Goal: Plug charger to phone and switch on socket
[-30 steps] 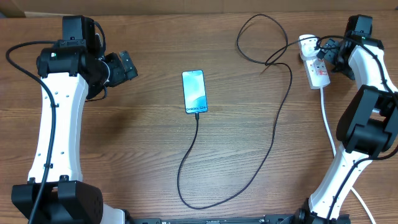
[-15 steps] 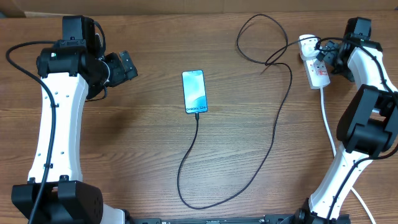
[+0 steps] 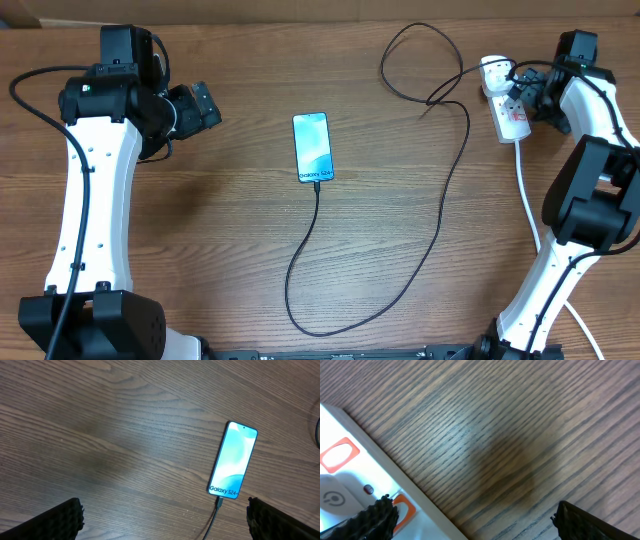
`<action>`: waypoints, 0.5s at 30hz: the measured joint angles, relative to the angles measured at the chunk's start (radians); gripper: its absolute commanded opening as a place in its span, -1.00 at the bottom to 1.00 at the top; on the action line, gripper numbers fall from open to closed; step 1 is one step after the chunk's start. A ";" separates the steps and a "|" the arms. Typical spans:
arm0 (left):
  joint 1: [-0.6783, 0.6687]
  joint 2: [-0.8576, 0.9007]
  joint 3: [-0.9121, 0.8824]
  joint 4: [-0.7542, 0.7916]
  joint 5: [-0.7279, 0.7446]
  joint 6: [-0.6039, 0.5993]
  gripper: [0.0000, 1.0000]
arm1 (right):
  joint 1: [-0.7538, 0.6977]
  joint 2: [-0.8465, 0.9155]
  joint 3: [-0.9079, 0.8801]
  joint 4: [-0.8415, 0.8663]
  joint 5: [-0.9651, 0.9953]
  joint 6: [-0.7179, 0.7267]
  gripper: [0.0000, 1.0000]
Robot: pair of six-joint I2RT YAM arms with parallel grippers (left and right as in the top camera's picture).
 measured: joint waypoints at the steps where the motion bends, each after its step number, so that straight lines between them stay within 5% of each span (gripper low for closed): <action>1: 0.000 0.000 0.000 0.000 0.000 0.000 0.99 | -0.003 0.000 0.000 -0.001 -0.007 -0.005 1.00; 15: 0.000 0.000 0.000 0.000 0.000 0.000 0.99 | -0.010 0.000 0.000 -0.011 -0.032 -0.026 1.00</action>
